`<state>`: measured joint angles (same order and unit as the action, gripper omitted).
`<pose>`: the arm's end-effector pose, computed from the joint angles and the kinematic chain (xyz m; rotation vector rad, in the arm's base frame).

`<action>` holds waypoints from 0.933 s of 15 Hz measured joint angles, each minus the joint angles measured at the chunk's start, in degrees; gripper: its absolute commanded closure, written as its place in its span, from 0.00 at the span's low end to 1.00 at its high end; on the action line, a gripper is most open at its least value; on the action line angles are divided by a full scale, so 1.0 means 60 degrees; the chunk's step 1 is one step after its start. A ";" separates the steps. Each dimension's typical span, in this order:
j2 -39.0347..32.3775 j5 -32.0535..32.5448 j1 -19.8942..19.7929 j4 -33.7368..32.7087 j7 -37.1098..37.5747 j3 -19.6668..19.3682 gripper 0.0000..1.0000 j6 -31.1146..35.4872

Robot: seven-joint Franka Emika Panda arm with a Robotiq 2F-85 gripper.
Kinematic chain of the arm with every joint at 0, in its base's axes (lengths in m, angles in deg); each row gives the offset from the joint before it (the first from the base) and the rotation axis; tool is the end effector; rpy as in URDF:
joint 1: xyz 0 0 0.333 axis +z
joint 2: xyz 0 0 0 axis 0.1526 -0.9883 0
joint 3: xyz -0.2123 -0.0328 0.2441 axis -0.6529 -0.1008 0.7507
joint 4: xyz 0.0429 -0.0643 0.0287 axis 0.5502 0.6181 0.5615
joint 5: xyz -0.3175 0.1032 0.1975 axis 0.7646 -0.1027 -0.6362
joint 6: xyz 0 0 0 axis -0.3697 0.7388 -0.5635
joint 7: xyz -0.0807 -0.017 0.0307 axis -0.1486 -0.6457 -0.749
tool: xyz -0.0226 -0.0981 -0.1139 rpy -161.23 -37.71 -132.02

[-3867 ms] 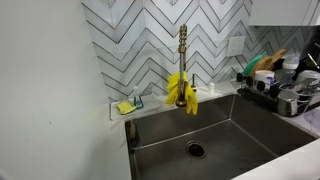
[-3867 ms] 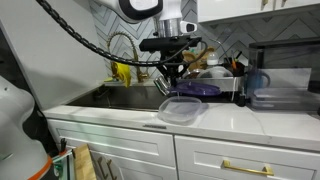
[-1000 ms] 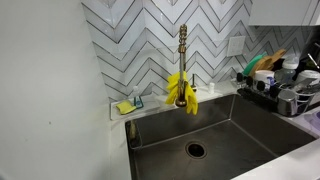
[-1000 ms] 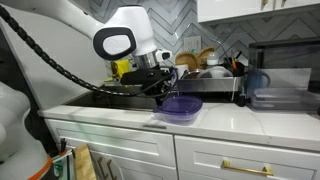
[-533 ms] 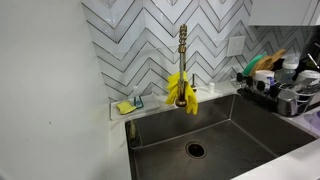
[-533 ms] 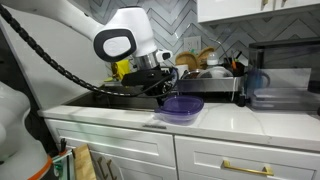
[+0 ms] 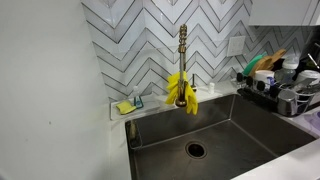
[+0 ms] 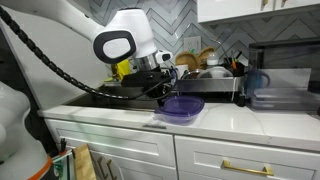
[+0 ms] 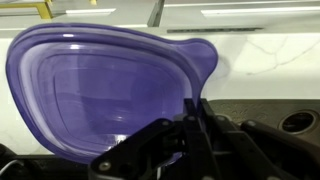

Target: Spill out the water from the lunch box, then put the lid on it

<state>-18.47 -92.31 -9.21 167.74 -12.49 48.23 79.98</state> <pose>0.4107 -0.0697 0.3572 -2.9763 -0.8995 -0.4409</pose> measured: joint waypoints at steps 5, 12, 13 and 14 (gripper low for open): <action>0.0000 -0.0043 0.0038 0.0013 0.0135 -0.0036 0.98 0.0082; -0.0001 -0.0066 0.0249 0.0015 0.0220 -0.0053 0.98 0.0230; -0.0004 -0.0051 0.0254 0.0022 0.0227 -0.0051 0.98 0.0230; -0.0010 -0.0042 0.0254 0.0032 0.0232 -0.0050 0.98 0.0230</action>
<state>-18.53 -92.56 -7.69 167.93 -11.10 47.93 81.36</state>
